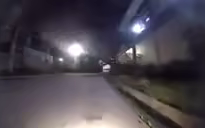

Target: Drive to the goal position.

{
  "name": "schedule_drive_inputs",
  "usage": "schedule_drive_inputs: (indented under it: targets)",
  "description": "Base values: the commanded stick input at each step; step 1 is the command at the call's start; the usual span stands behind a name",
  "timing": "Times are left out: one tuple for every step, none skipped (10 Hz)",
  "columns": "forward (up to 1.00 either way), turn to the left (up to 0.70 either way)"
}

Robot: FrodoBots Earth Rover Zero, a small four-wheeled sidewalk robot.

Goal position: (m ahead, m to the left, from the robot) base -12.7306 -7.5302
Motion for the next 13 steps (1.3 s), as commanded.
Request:
schedule_drive_inputs:
  targets:
    - [0.70,0.00]
    - [0.70,0.00]
    - [0.70,0.00]
    - [0.70,-0.03]
    - [0.70,-0.12]
    - [0.70,-0.34]
    - [0.70,-0.35]
    - [0.70,-0.35]
    - [0.70,-0.05]
    - [0.70,0.00]
    - [0.70,0.00]
    - [0.70,-0.15]
    - [0.70,-0.35]
